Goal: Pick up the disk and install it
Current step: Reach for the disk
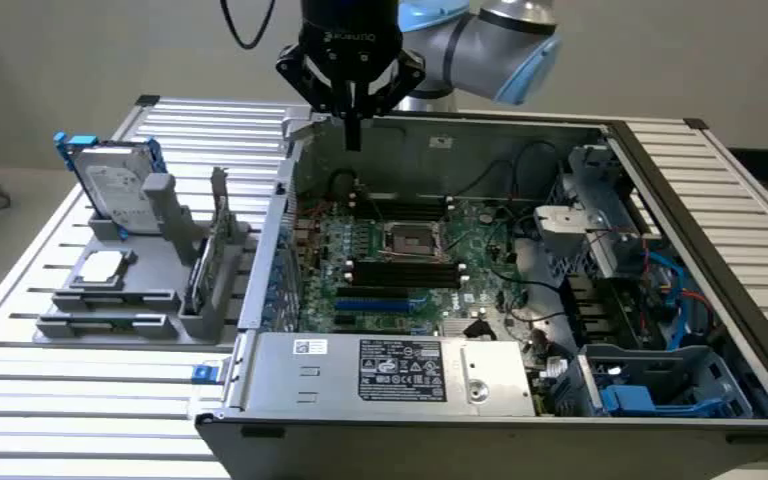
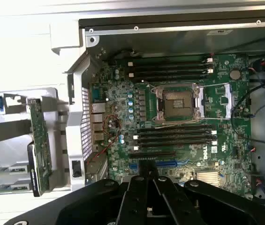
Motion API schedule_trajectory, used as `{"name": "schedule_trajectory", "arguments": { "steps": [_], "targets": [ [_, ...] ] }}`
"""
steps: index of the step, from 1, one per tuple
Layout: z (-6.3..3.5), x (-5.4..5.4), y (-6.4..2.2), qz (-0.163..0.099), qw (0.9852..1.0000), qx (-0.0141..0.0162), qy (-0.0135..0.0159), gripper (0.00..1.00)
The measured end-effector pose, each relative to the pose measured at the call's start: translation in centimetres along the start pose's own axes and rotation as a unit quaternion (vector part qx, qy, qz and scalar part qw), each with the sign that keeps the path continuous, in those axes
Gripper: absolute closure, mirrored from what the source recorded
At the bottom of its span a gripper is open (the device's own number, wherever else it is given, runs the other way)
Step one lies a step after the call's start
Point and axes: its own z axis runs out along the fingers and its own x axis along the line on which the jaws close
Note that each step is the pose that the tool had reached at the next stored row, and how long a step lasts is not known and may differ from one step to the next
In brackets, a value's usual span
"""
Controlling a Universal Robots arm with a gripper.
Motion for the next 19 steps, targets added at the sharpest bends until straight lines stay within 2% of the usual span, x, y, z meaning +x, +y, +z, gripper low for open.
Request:
{"name": "schedule_trajectory", "arguments": {
  "steps": [8,19],
  "targets": [
    [-0.01,0.1,-0.01,0.000,1.0000,0.0001,0.0001,0.89],
    [0.34,5.1,0.14,0.000,1.0000,0.0000,0.0000,0.89]
  ]
}}
